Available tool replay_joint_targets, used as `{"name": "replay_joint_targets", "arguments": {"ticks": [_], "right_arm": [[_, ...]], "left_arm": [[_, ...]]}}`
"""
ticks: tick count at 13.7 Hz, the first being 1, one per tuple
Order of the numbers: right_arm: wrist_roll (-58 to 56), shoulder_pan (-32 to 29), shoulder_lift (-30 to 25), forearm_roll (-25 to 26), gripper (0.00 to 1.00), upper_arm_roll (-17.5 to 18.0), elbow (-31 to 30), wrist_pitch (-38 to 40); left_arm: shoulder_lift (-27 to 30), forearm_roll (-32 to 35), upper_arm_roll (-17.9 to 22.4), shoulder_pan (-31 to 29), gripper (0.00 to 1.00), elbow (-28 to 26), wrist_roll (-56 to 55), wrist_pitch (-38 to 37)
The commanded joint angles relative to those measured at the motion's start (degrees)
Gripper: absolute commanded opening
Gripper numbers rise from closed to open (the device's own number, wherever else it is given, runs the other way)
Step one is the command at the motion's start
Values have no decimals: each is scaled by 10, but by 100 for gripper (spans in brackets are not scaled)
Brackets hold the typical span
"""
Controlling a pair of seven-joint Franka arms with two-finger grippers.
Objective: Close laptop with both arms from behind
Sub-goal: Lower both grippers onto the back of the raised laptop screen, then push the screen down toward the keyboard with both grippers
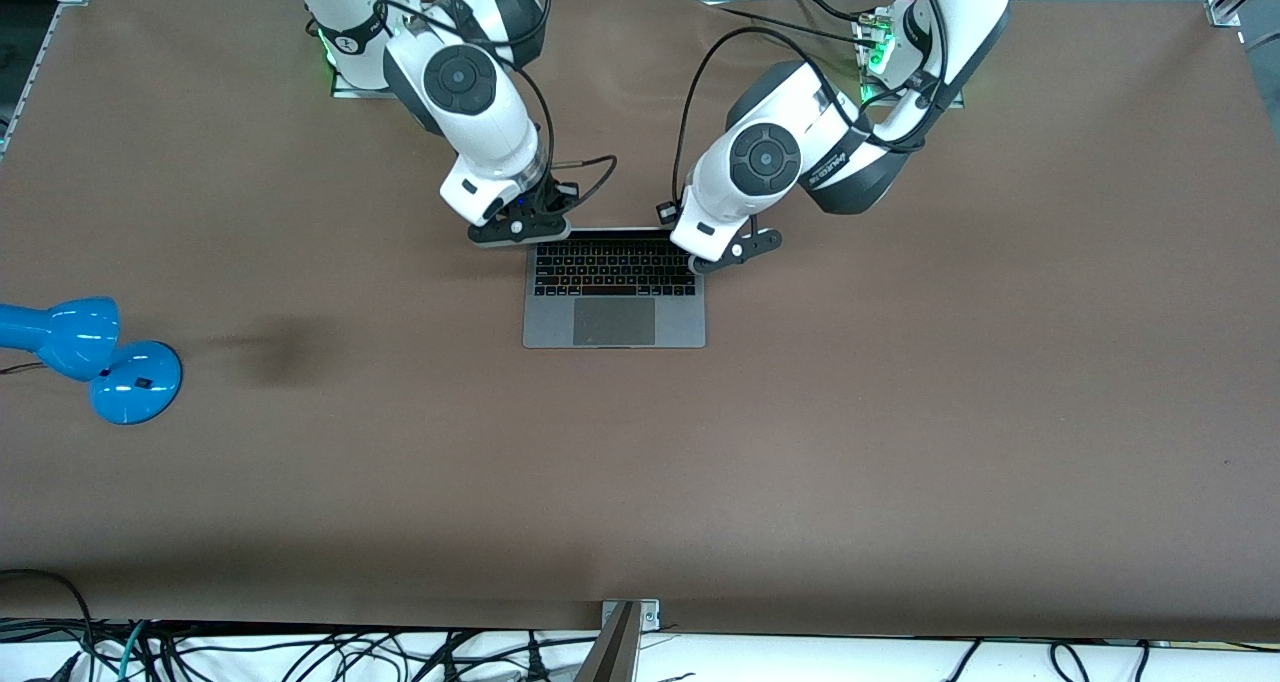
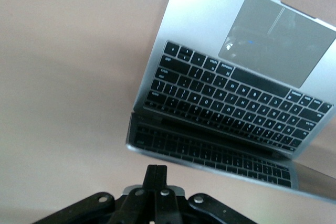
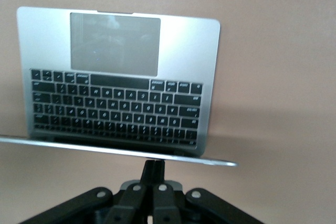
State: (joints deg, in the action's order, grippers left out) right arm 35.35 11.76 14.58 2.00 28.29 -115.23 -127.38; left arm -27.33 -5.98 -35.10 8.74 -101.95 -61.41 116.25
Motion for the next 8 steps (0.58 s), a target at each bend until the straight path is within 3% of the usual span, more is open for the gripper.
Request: {"name": "replay_joint_targets", "arguments": {"ticks": [1, 8], "right_arm": [[0, -3, 35, 20, 0, -4, 36, -3], [0, -3, 92, 49, 0, -18, 90, -3]], "left_arm": [[-32, 20, 1, 0, 0, 28, 1, 4], [-89, 46, 23, 6, 0, 65, -2, 24]]}}
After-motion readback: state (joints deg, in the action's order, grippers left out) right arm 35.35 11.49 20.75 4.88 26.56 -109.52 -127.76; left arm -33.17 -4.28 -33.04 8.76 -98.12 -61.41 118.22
